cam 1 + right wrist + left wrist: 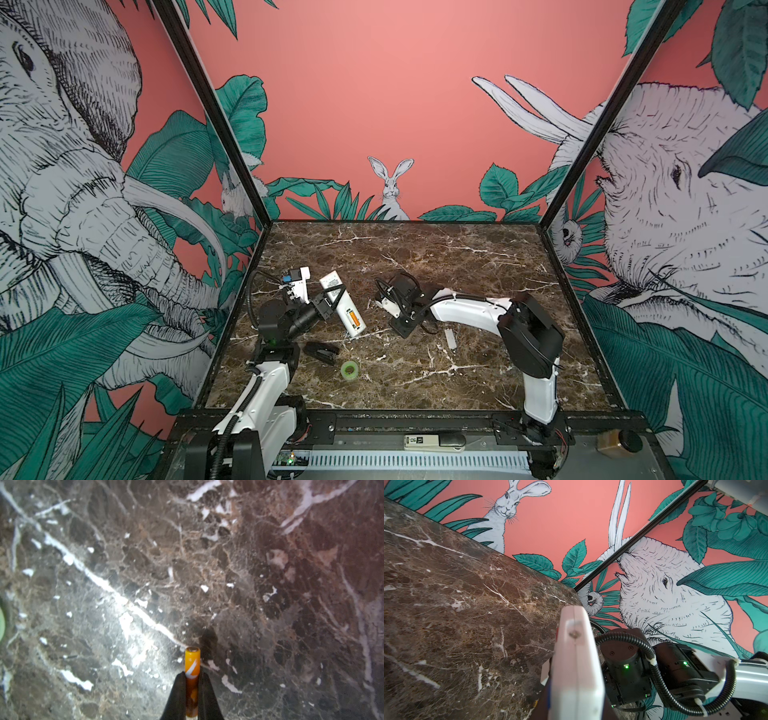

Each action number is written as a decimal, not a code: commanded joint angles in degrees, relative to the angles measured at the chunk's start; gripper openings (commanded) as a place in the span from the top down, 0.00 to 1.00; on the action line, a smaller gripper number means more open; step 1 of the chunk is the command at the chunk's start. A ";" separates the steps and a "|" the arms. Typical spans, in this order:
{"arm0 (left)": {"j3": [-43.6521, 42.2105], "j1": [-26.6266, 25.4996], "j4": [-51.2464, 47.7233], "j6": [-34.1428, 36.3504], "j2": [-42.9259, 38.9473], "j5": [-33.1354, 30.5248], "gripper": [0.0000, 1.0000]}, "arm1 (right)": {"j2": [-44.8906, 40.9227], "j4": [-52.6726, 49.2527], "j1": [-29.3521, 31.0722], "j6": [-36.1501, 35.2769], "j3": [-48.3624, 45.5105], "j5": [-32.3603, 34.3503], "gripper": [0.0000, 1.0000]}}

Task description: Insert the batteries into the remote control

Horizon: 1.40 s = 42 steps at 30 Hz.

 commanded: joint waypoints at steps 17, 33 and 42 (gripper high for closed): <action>0.25 -1.44 8.80 -2.39 -0.52 1.03 1.00 | -2.42 -5.22 -0.16 -21.69 -5.92 -6.18 0.98; 0.86 -2.47 10.16 -2.58 -0.29 0.76 1.00 | -1.85 -6.40 -0.16 -23.53 -4.81 -1.98 0.66; 1.02 -2.45 9.43 -1.85 -0.20 0.66 1.00 | -5.34 -6.02 -0.16 -19.22 -5.04 -2.60 0.50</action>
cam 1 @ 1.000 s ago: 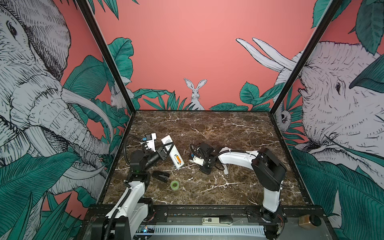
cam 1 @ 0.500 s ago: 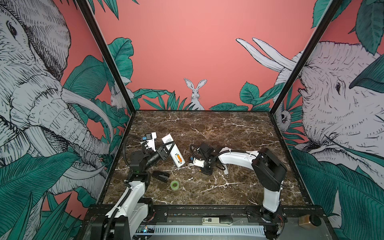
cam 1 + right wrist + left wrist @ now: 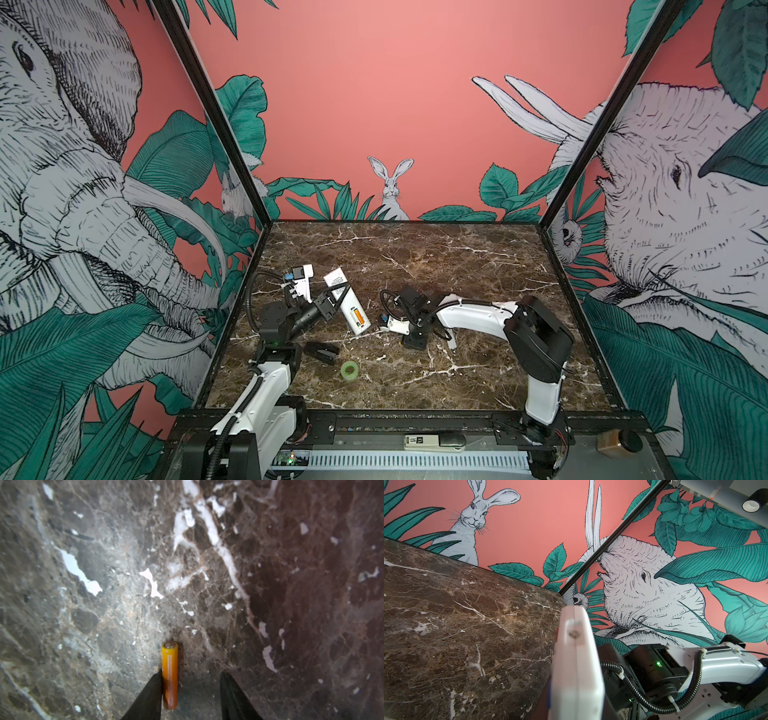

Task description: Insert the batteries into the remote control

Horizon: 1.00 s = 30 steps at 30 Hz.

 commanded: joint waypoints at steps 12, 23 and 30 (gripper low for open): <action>1.92 -0.31 -7.69 5.43 -3.91 -1.03 1.00 | -8.41 -4.41 -0.85 44.12 -0.20 -5.01 0.45; 2.43 -0.34 -12.61 8.52 -8.93 -2.39 1.00 | -10.28 3.64 -0.90 76.42 -3.84 -13.67 0.45; 2.19 -0.28 -12.49 8.95 -10.19 -2.53 1.00 | -6.25 5.22 -0.92 96.01 -3.81 -18.37 0.46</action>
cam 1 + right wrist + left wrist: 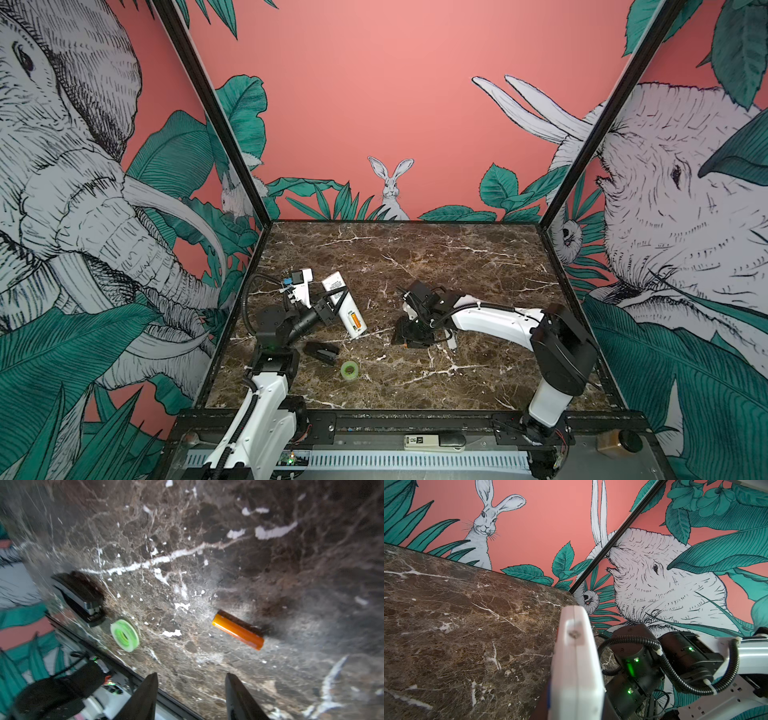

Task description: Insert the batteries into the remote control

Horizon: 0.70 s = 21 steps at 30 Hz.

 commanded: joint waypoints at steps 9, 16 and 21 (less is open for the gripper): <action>1.57 -0.56 -1.28 3.09 -4.28 -0.98 1.00 | 0.08 -0.10 -0.86 24.08 -2.21 1.57 0.46; 2.20 -2.36 -4.43 6.20 -6.11 -1.87 1.00 | 0.68 -0.27 -1.38 27.95 -1.75 5.15 0.49; 2.26 -3.23 -5.80 7.44 -7.12 -2.58 1.00 | 2.81 -1.27 -1.99 27.73 1.07 6.92 0.51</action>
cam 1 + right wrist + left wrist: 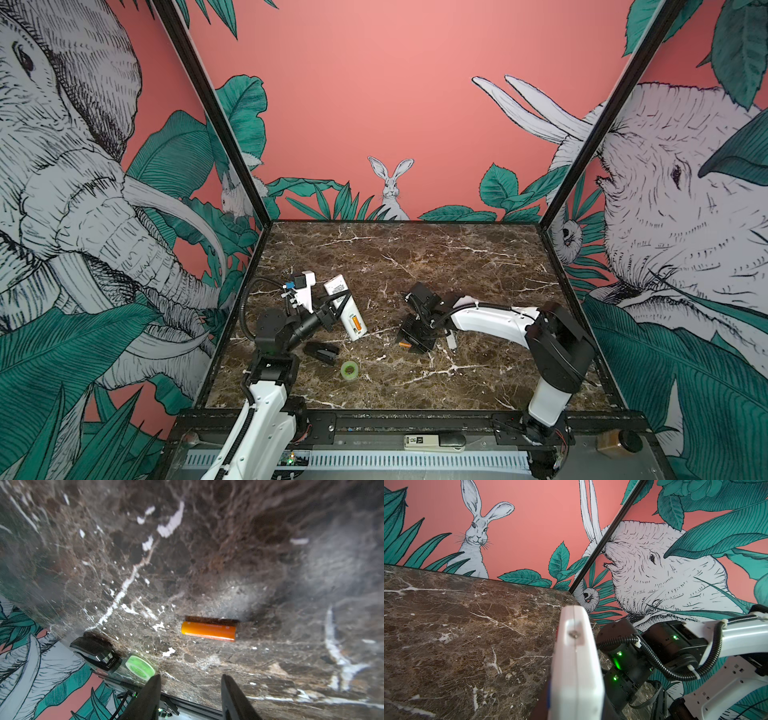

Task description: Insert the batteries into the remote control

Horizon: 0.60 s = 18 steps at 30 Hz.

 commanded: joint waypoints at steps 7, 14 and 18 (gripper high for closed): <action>2.45 -1.03 -1.72 3.10 -1.35 -1.68 1.00 | 4.92 -3.38 -0.78 5.18 5.58 3.16 0.50; 2.72 -1.92 -2.50 4.07 -1.17 -2.42 1.00 | 4.44 -2.51 -0.62 7.26 4.06 2.54 0.50; 2.87 -2.06 -2.94 4.49 -1.25 -2.66 1.00 | 5.00 -1.10 -0.21 8.29 3.47 1.79 0.49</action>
